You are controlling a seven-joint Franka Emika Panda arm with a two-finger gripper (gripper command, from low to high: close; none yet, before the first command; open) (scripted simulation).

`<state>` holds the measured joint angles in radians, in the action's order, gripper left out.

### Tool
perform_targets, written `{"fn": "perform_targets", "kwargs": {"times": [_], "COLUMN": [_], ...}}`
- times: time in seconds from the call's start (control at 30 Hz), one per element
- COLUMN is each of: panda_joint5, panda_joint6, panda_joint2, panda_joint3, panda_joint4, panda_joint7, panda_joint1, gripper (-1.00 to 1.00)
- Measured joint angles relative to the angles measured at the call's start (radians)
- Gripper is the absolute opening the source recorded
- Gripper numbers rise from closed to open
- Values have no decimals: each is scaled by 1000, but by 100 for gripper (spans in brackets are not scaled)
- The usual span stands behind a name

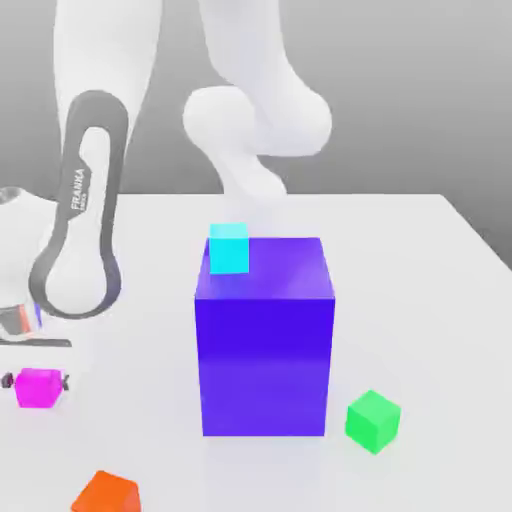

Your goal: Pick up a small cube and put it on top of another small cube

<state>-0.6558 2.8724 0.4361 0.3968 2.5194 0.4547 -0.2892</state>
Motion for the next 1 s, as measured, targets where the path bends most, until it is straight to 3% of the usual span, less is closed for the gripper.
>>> {"fn": "perform_targets", "kwargs": {"times": [0.13, 0.43, 0.77, 1.0], "panda_joint5": [3, 270, 364, 505], "panda_joint6": [-3, -122, -167, -174], "panda_joint2": [-2, -188, -208, -274], "panda_joint3": [3, 229, 128, 41], "panda_joint4": [1, 60, 22, 29], "panda_joint7": [-2, -229, -506, -722], "panda_joint1": [2, 198, 472, 694], "gripper": [-100, -100, -100, -100]}}
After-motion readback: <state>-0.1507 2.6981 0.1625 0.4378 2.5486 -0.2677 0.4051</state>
